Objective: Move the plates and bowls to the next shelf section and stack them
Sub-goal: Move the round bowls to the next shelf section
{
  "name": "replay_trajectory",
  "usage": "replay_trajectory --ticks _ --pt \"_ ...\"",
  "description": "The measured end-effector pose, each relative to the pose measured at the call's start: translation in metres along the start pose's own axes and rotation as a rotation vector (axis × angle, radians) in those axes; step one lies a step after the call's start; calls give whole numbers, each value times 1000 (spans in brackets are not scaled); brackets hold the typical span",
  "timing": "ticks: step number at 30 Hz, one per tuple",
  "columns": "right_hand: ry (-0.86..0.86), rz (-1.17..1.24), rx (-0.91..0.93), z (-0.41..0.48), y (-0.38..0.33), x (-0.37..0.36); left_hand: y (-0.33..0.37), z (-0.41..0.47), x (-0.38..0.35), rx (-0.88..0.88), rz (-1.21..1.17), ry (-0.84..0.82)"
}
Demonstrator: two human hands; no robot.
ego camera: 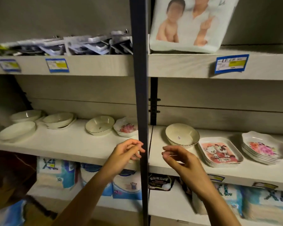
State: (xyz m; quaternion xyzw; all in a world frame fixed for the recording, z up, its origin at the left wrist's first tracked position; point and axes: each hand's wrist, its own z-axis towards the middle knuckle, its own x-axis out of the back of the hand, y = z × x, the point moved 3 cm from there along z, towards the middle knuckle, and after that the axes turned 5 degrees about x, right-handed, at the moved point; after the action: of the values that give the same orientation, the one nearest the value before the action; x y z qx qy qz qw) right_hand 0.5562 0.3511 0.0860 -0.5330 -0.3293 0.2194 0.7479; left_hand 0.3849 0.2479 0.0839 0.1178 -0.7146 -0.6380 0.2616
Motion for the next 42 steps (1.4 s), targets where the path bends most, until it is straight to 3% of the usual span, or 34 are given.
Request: replay_trajectory --ticks 9,22,32,42 --pt "-100 -26 -21 34 -13 -101 -41 14 103 45 -18 81" --pt "154 9 -122 132 -16 -292 -122 79 318 198 -17 47" --pt "271 20 -268 157 -4 -311 -175 187 296 629 -266 59" --pt "289 7 -362 164 3 -303 -218 233 286 615 -228 86"
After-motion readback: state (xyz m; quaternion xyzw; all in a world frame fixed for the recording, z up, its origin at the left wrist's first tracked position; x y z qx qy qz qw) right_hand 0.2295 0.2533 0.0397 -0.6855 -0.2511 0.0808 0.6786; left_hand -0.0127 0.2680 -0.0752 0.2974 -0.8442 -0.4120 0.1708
